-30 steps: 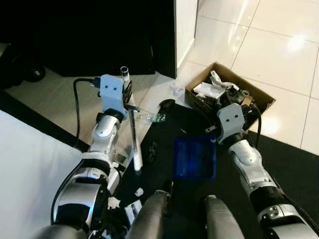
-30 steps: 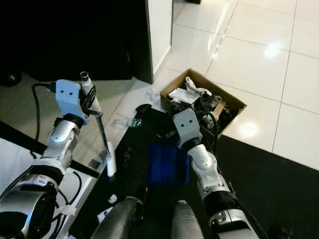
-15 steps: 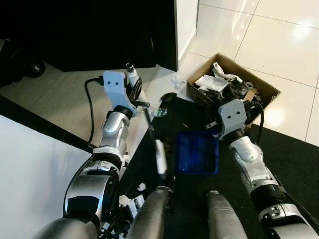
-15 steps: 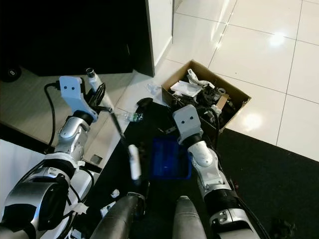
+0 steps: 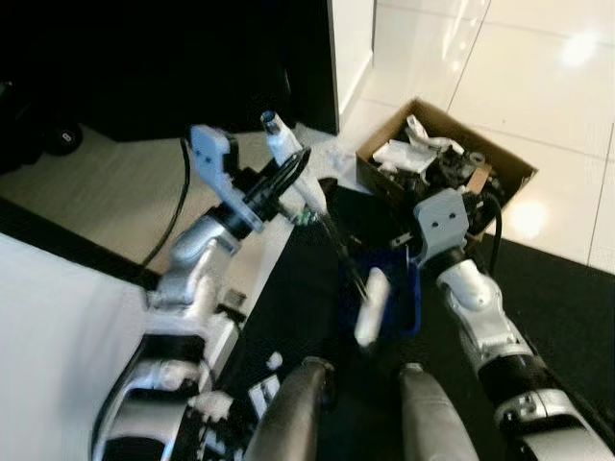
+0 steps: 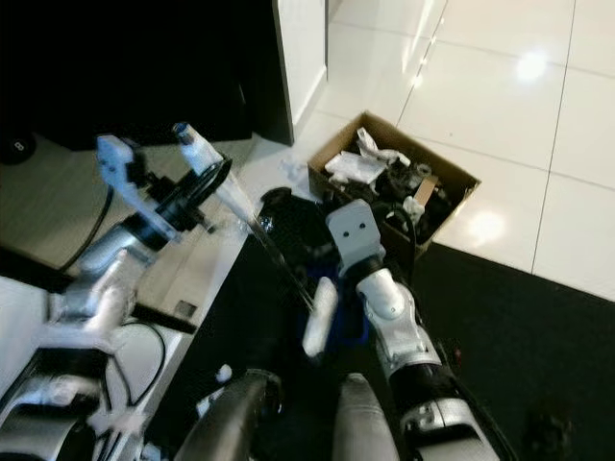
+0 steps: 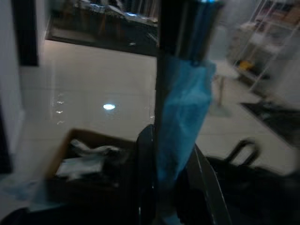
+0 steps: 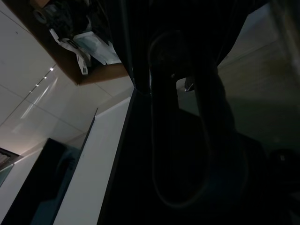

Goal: Sweep floor

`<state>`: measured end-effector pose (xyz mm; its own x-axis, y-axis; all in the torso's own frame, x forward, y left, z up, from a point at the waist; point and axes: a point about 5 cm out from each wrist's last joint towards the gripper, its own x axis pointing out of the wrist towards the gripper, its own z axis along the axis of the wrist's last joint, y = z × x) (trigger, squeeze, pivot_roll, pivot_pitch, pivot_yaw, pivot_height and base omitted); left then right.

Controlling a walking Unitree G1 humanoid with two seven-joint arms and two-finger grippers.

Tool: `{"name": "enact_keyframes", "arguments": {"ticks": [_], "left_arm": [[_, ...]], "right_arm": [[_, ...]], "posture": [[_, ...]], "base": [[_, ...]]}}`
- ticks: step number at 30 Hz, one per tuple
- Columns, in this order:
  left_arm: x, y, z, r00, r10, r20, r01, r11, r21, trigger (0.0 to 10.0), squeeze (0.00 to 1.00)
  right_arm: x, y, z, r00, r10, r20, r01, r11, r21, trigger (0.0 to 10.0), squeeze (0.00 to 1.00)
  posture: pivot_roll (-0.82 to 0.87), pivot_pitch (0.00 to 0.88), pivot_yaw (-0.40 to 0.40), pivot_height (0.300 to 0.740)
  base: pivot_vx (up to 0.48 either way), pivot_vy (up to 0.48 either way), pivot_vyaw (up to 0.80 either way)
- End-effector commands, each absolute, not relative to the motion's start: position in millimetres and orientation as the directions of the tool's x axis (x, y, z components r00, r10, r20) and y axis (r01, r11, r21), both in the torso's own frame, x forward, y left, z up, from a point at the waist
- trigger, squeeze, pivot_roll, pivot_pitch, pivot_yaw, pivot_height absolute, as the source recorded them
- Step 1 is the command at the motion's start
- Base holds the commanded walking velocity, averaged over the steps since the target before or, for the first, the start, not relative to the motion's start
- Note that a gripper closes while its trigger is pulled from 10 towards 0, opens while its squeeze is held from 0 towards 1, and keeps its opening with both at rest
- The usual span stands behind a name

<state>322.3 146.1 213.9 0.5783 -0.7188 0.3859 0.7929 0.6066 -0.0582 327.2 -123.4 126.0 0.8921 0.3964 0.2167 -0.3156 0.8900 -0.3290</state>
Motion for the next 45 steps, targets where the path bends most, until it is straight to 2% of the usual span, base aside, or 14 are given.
{"name": "enact_keyframes", "arguments": {"ticks": [1,3,6,11,17,19,20,22,23,24,26,31,38,45], "left_arm": [[316,154,231,0.550,-0.719,0.426,0.806,0.591,-0.044,10.0,0.00],[315,159,239,0.550,-0.713,0.436,0.801,0.598,-0.033,10.0,0.00],[309,179,275,0.545,-0.691,0.475,0.779,0.627,0.019,10.0,0.00],[300,188,289,0.538,-0.709,0.456,0.775,0.628,0.063,10.0,0.00],[302,198,285,0.594,-0.699,0.398,0.716,0.685,0.133,10.0,0.00],[304,198,276,0.618,-0.691,0.375,0.701,0.700,0.137,10.0,0.00],[309,195,250,0.676,-0.660,0.327,0.653,0.742,0.148,10.0,0.00],[309,195,250,0.676,-0.660,0.327,0.653,0.742,0.148,10.0,0.00],[311,192,239,0.701,-0.643,0.309,0.633,0.760,0.145,10.0,0.00],[318,188,222,0.754,-0.589,0.292,0.575,0.806,0.141,10.0,0.00],[325,181,199,0.809,-0.522,0.272,0.508,0.852,0.125,10.0,0.00],[331,168,166,0.876,-0.424,0.231,0.429,0.903,0.031,10.0,0.00],[331,154,142,0.918,-0.344,0.199,0.372,0.919,-0.128,10.0,0.00],[331,140,146,0.906,-0.346,0.244,0.394,0.900,-0.186,10.0,0.00]], "right_arm": [[323,-117,113,0.891,0.419,0.173,-0.356,0.883,-0.306,10.0,0.00],[323,-116,113,0.891,0.420,0.172,-0.357,0.883,-0.306,10.0,0.00],[326,-113,114,0.889,0.424,0.174,-0.361,0.882,-0.303,10.0,0.00],[327,-112,114,0.889,0.424,0.173,-0.362,0.882,-0.302,10.0,0.00],[328,-110,114,0.889,0.425,0.173,-0.363,0.882,-0.299,10.0,0.00],[328,-109,114,0.888,0.427,0.173,-0.366,0.881,-0.299,10.0,0.00],[329,-108,115,0.885,0.431,0.176,-0.369,0.880,-0.299,10.0,0.00],[329,-108,115,0.885,0.431,0.176,-0.369,0.880,-0.299,10.0,0.00],[329,-108,115,0.884,0.432,0.177,-0.369,0.880,-0.300,10.0,0.00],[329,-108,115,0.885,0.431,0.177,-0.369,0.880,-0.299,10.0,0.00],[329,-109,115,0.884,0.432,0.177,-0.369,0.879,-0.302,10.0,0.00],[327,-108,114,0.883,0.433,0.180,-0.369,0.878,-0.305,10.0,0.00],[326,-108,113,0.886,0.427,0.183,-0.363,0.882,-0.300,10.0,0.00],[326,-108,112,0.886,0.427,0.182,-0.363,0.882,-0.300,10.0,0.00]], "posture": [[-0.08,0.366,0.161,0.740],[-0.07,0.357,0.161,0.740],[-0.05,0.334,0.164,0.740],[-0.04,0.321,0.167,0.740],[-0.03,0.313,0.165,0.740],[-0.04,0.310,0.164,0.740],[-0.04,0.309,0.161,0.740],[-0.04,0.309,0.161,0.740],[-0.05,0.308,0.160,0.740],[-0.05,0.307,0.158,0.740],[-0.06,0.307,0.157,0.740],[-0.08,0.303,0.163,0.740],[-0.09,0.294,0.171,0.740],[-0.08,0.285,0.171,0.740]], "base": [[0.000,0.000,0.00],[0.000,0.000,0.00],[0.000,0.000,0.00],[0.000,0.000,0.00],[0.000,0.000,0.00],[0.000,0.000,0.00],[0.000,0.000,0.00],[0.000,0.000,0.00],[0.000,0.000,0.00],[0.000,0.000,0.00],[0.000,0.000,0.00],[0.000,0.000,0.00],[0.000,0.000,0.00],[0.000,0.000,0.00]]}}
